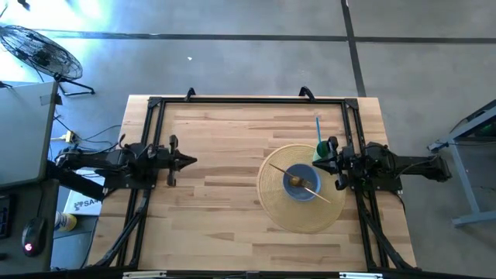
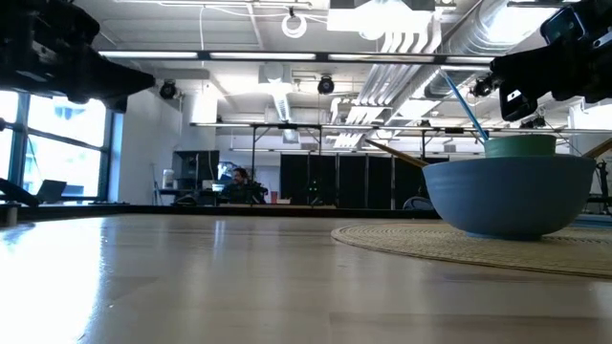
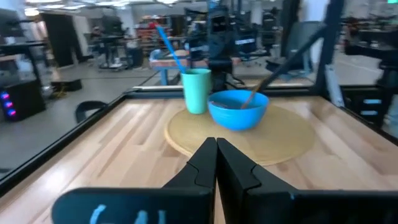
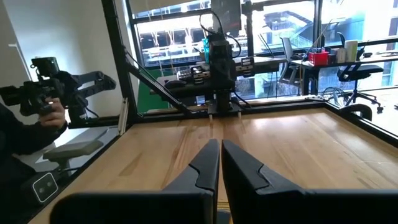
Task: Pick & Place Utensil
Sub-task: Return to Home Position
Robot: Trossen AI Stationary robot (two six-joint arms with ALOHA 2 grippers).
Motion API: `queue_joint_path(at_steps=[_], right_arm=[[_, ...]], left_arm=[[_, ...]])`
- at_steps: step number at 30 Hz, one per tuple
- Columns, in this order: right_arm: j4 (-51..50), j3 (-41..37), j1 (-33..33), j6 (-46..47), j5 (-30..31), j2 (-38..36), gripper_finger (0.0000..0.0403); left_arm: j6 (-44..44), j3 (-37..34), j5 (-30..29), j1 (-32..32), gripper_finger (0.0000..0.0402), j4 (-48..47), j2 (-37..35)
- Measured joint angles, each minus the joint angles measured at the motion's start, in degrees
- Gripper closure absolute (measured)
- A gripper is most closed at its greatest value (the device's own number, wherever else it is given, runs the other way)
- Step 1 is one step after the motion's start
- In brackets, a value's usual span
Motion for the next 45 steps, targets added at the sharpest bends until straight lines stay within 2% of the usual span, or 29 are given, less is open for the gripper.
queue_joint_path(at_steps=[5,45], right_arm=[[0.0,0.0,0.0,0.0,0.0,0.0,0.0391],[0.0,0.0,0.0,0.0,0.0,0.0,0.0391]], left_arm=[[1.8,0.0,2.8,-1.0,0.0401,-0.2,0.0],[1.9,-0.1,3.0,-1.0,0.0401,-0.7,0.0]])
